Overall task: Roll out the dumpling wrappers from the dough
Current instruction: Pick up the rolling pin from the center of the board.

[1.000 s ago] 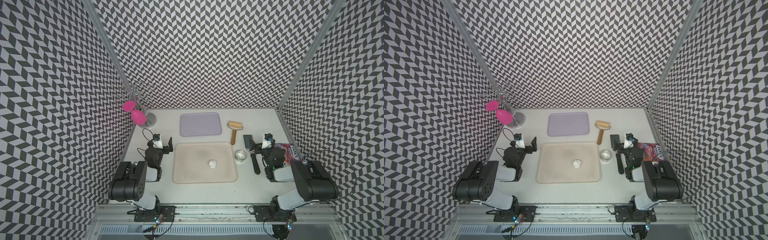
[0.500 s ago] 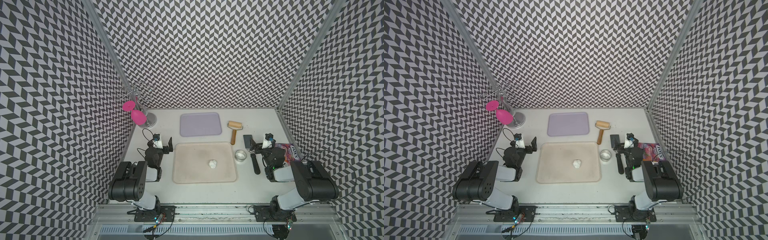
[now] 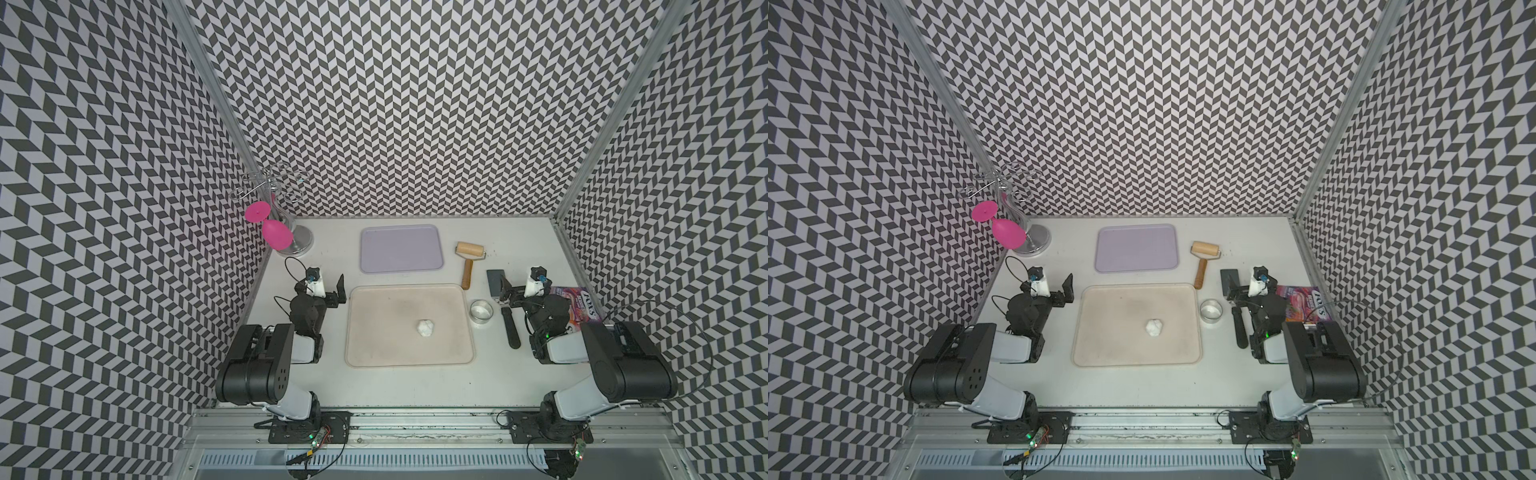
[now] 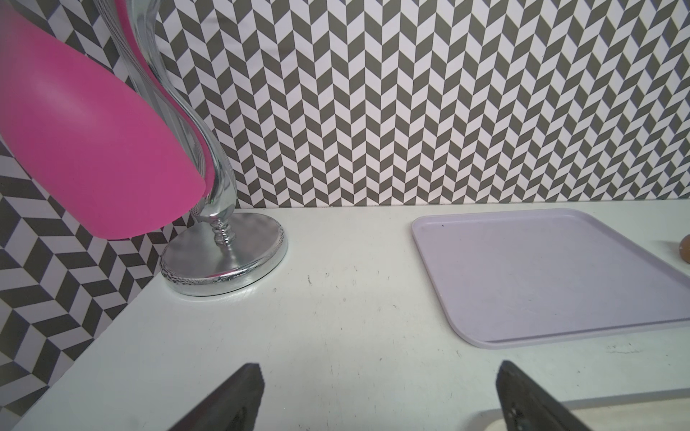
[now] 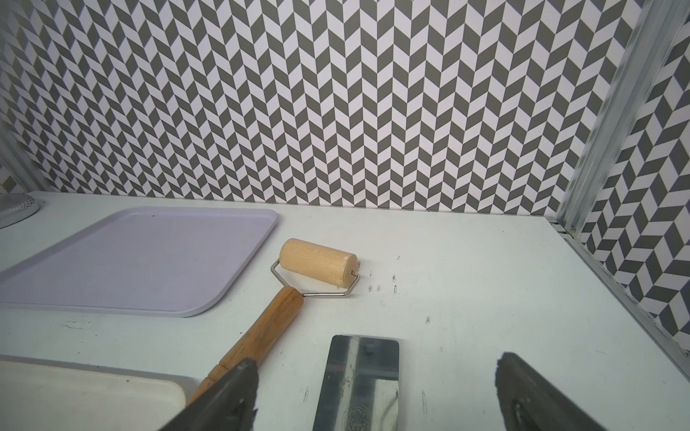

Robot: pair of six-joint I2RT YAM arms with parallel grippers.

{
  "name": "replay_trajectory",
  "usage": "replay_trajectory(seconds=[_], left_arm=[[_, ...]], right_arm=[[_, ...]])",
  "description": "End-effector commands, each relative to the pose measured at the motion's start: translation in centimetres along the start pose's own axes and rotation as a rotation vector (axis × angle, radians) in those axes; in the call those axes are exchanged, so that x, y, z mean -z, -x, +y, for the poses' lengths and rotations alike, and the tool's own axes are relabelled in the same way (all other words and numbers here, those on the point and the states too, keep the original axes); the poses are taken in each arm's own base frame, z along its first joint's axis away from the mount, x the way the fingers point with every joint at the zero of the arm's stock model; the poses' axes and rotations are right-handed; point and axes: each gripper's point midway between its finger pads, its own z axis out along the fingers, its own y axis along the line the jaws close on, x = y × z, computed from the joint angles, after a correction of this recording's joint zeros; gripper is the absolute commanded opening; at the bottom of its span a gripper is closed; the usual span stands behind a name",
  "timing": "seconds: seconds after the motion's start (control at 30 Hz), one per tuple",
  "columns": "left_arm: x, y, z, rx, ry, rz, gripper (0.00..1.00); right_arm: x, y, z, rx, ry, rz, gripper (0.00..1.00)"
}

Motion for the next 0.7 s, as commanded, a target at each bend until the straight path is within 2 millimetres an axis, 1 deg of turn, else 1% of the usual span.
replay_trajectory(seconds=[0.0,0.07,0.1,0.13,0.17,0.2,0.23,0.27,0.3,0.33,0.4,0.43,0.5,0.57,0.63,0.67], left_arm=[[-1.0,2.7,-0.1,-0.003,-0.016,0.092,1.0],[-1.2,3.4,-0.1,0.01,-0.018,0.233,1.0],[-1.0,3.9,0.0,0.016,-0.017,0.298,1.0],[-0.5,3.9,0.0,0.022,-0.018,0.371,1.0],[-0.3,4.6,0.0,0.025,-0.017,0.397,1.0],[0.3,4.7,0.1,0.031,-0.015,0.453,1.0],[0.9,4.8,0.2,0.036,-0.011,0.491,1.0],[1.4,4.9,0.2,0.04,-0.009,0.521,1.0],[2.0,4.9,0.2,0.043,-0.009,0.547,1.0],[2.3,4.9,0.2,0.044,-0.009,0.564,1.0],[3.1,3.9,0.3,0.049,-0.004,0.584,1.0],[3.4,3.0,0.3,0.049,-0.003,0.585,1.0],[3.9,1.8,0.2,0.048,-0.004,0.579,1.0],[4.1,2.2,0.4,0.047,0.003,0.543,1.0],[4.2,2.8,0.6,0.048,0.008,0.532,1.0],[4.3,3.0,0.7,0.049,0.01,0.531,1.0]], right_arm=[[0.1,4.1,-1.1,-0.047,-0.098,-0.058,0.99],[0.0,5.1,-2.7,-0.213,-0.225,0.055,0.99],[0.3,5.4,-2.9,-0.286,-0.252,0.101,1.0],[0.8,5.5,-3.3,-0.371,-0.283,0.124,1.0],[1.3,5.1,-3.7,-0.495,-0.332,0.137,0.99],[2.1,3.7,-4.4,-0.672,-0.41,0.159,1.0],[2.6,2.5,-4.1,-0.757,-0.413,0.186,1.0],[2.3,2.4,-2.8,-0.765,-0.313,0.208,1.0],[2.1,2.9,-1.2,-0.761,-0.206,0.223,1.0],[2.0,3.3,-0.3,-0.755,-0.149,0.235,1.0],[1.9,4.2,2.4,-0.749,-0.036,0.284,1.0],[1.8,4.5,3.7,-0.729,0.001,0.303,0.98],[1.5,4.6,5.4,-0.679,0.004,0.362,0.97],[0.8,4.1,7.2,-0.584,-0.013,0.444,0.95],[0.0,2.3,8.7,-0.495,-0.022,0.555,0.88],[-0.2,1.8,9.3,-0.471,-0.017,0.588,0.84]])
